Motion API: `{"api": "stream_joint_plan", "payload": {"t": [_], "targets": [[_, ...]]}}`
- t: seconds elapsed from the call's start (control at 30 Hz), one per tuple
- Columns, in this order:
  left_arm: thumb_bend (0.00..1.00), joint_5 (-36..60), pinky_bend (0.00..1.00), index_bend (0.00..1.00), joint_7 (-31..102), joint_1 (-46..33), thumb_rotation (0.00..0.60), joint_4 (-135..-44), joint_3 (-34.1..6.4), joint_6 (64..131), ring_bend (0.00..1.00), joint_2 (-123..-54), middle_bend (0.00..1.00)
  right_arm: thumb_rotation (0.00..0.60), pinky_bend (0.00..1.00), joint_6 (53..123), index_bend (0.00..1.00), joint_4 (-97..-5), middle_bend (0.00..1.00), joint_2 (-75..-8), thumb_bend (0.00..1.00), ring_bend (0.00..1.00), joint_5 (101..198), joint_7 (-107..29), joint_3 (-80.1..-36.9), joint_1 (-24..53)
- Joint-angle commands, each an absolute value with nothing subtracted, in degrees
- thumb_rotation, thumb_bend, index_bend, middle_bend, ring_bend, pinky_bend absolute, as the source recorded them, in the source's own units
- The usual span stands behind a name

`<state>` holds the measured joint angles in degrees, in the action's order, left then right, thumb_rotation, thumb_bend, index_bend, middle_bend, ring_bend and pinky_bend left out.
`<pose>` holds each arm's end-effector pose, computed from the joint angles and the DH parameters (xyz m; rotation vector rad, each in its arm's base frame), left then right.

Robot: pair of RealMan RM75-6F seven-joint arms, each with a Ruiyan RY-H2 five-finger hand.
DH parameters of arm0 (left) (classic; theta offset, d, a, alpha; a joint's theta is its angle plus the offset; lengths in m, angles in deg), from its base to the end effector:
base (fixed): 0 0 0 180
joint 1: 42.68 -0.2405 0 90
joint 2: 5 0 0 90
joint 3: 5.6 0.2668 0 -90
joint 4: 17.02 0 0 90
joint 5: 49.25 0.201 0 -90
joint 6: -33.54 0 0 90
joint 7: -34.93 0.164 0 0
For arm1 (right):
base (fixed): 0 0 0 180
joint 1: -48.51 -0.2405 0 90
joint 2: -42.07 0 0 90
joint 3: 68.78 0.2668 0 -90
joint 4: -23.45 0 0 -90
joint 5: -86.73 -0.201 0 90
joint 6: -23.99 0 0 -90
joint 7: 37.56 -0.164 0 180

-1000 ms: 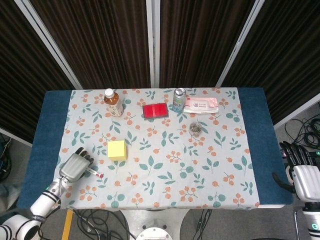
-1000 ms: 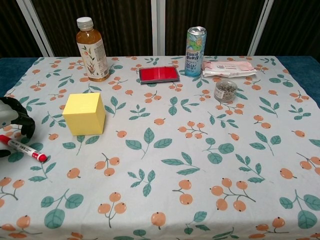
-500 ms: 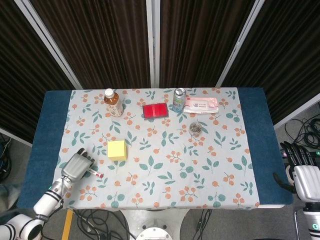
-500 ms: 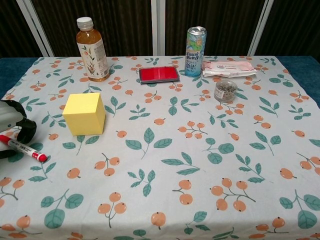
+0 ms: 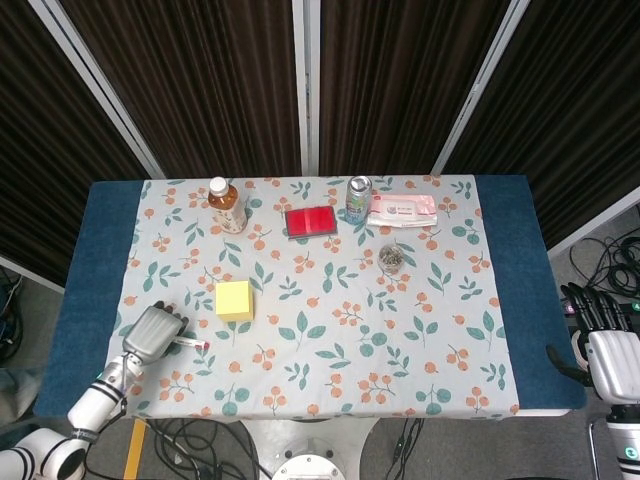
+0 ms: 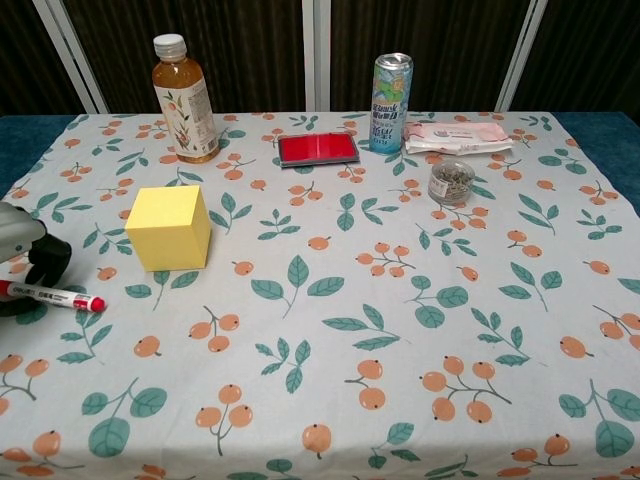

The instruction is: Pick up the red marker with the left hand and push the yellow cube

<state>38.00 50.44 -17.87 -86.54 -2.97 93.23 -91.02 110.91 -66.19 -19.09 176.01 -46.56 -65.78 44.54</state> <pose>-0.3000 0.2810 -0.0027 -2.0099 -0.6905 -0.5757 -0.3207 -0.1972 0.1948 1.3844 -0.9086 0.9915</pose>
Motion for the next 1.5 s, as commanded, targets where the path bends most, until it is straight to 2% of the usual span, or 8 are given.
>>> {"api": "stream_joint_plan", "payload": {"t": [0.03,0.23,0.5,0.97,1.5], "targets": [[0.42,38.8,0.47,0.67,45.6,-18.2,0.6,-85.6,-2.8,94.7,0.5,-90.8,0.73,0.6,0.0,111.0,0.0,-66.2,0.07,-19.1,0.2,0.0,176.0,-46.6,-65.8,44.6],[0.45,38.7,0.51,0.68,36.8,-18.8,0.6,-82.8,-3.1,96.6,0.51,-89.8,0.74,0.6,0.0,111.2,0.0,-66.1,0.07,-19.0,0.2,0.0,176.0,-46.8,-65.8,44.7],[0.46,37.2,0.51,0.68,33.3,-18.4,0.6,-77.9,-4.3,95.8,0.51,-90.4,0.74,0.6,0.0,111.3,0.0,-66.1,0.07,-19.0,0.2,0.0,176.0,-46.7,-65.8,44.8],[0.46,37.3,0.51,0.68,34.0,-12.1,0.6,-73.5,-6.5,90.3,0.51,-95.1,0.74,0.6,0.0,111.4,0.0,-66.3,0.07,-18.8,0.2,0.0,175.6,-46.4,-65.7,45.0],[0.46,36.1,0.51,0.68,38.6,-5.8,0.6,-76.8,-8.7,85.6,0.51,-97.1,0.74,0.6,0.0,111.6,0.0,-66.3,0.07,-18.7,0.2,0.0,175.5,-46.5,-65.7,45.3]]}}
